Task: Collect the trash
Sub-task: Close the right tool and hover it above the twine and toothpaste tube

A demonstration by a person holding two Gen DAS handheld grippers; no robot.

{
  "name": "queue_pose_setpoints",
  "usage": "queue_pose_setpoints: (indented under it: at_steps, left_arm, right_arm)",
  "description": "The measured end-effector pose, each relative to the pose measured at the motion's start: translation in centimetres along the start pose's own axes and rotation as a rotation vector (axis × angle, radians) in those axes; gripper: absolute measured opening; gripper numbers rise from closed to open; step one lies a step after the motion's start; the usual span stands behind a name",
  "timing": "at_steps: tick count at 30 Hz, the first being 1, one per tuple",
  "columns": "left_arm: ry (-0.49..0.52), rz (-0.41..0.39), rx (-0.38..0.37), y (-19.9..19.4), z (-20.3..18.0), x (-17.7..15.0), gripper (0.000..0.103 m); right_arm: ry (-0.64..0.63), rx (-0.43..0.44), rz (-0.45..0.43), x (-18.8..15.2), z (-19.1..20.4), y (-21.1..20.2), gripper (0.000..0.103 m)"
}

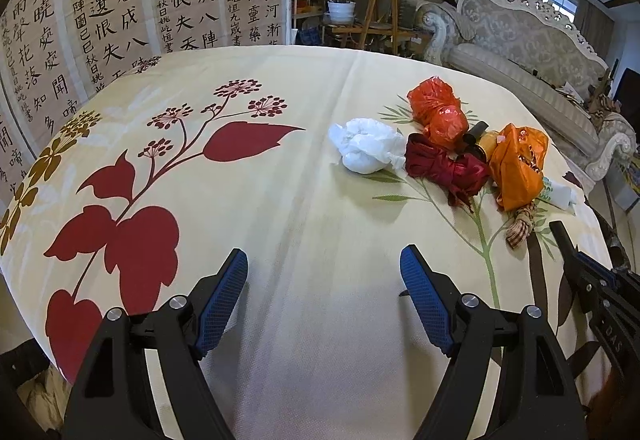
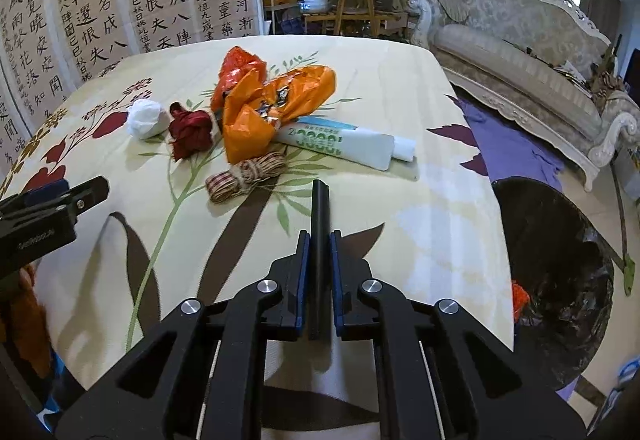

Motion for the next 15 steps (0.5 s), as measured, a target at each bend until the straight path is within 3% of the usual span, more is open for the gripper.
queue_pose_setpoints:
  at_steps: [15]
  left_arm:
    - [-0.024, 0.038, -0.021, 1.1, -0.3, 0.8, 0.076]
  right_arm:
    - [0.003, -0.011, 0.016, 1.4, -1.6, 2.3, 0.01]
Point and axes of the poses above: each gripper's, at about its wrist camera, not at the fingertips, and y roughly the way its jaws point, z to its left, x to its top, the point moved 8 cm from there along y, roughly the way its jaws point, and after that the axes turned 15 degrees about -z, right-handed, at the moved point
